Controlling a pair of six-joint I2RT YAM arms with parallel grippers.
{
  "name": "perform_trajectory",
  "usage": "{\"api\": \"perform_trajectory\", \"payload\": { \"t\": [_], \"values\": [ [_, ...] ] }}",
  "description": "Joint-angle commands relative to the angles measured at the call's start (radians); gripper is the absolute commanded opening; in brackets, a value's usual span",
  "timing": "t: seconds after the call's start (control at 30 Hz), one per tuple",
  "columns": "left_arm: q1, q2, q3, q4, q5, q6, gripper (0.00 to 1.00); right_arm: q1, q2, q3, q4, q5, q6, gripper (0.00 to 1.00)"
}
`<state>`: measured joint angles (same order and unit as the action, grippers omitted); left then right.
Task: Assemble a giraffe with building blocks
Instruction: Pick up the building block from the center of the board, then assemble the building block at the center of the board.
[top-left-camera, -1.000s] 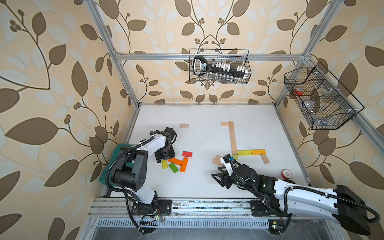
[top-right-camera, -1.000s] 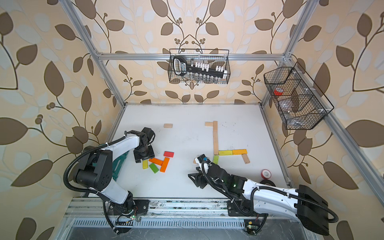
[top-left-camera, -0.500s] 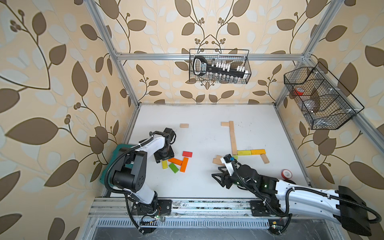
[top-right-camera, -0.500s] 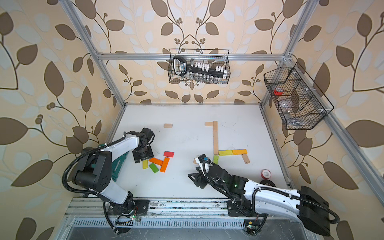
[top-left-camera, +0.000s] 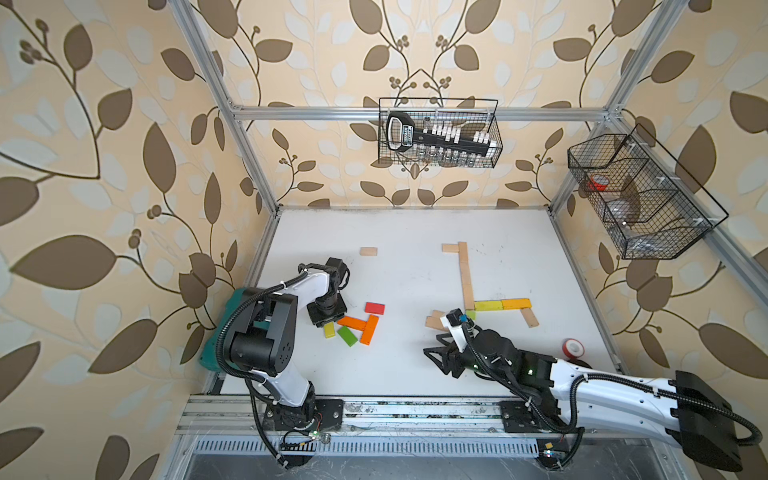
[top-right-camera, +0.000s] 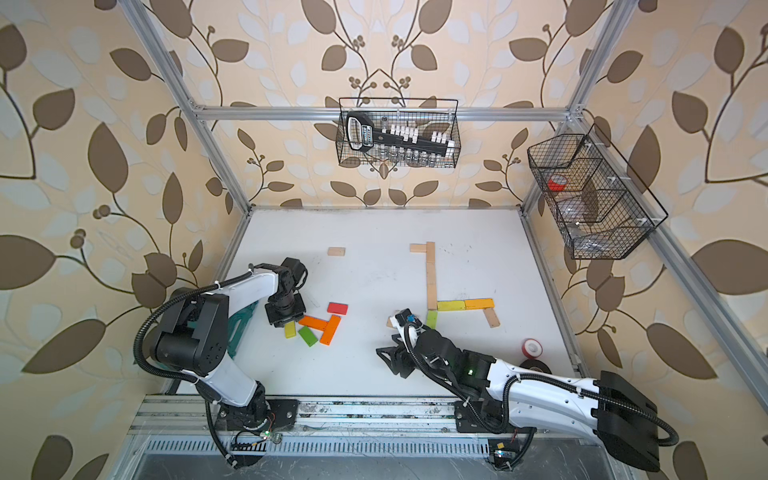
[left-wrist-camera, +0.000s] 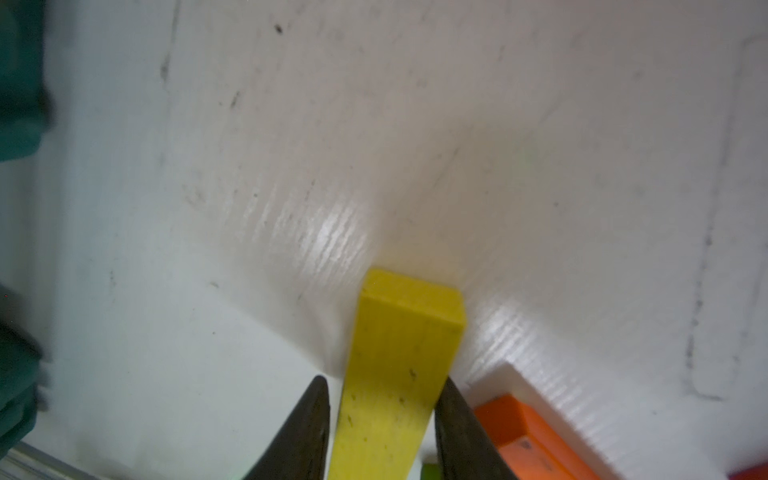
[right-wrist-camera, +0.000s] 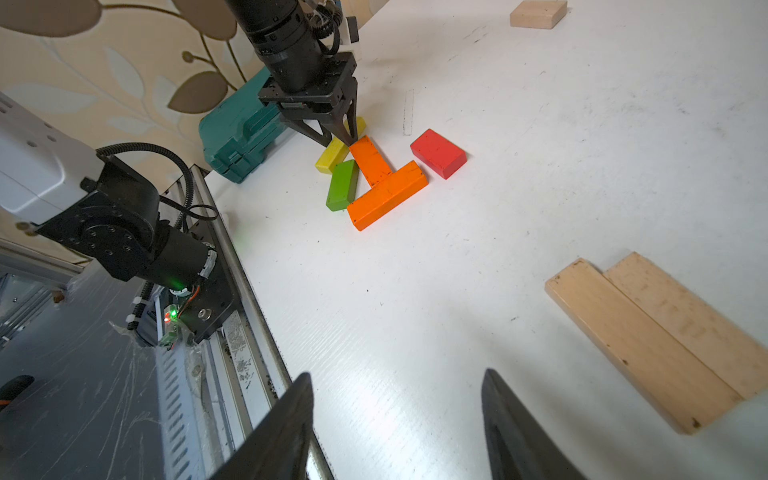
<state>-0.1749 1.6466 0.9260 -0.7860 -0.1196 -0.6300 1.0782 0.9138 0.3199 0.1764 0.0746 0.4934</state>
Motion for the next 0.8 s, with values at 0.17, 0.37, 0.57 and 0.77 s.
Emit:
{"api": "perform_trajectory", "payload": {
  "t": [0.17,0.37,0.57,0.77],
  "values": [
    [-0.006,-0.030,0.029,-0.076,0.018,0.020,0.23,0.006,-0.015,0.004,-0.011,0.001,-0.009,0.60],
    [-0.068,-0.069,0.305,-0.226,-0.036,0.104,0.17,0.006,-0.032,0.024,-0.040,0.010,-0.020,0.60],
    [-0.215,0.177,0.700,-0.308,0.010,0.181,0.16,0.006,-0.067,0.032,-0.086,0.044,-0.026,0.60],
    [-0.269,0.524,1.076,-0.364,0.058,0.264,0.17,0.004,-0.102,0.033,-0.137,0.068,-0.025,0.60]
  ]
}}
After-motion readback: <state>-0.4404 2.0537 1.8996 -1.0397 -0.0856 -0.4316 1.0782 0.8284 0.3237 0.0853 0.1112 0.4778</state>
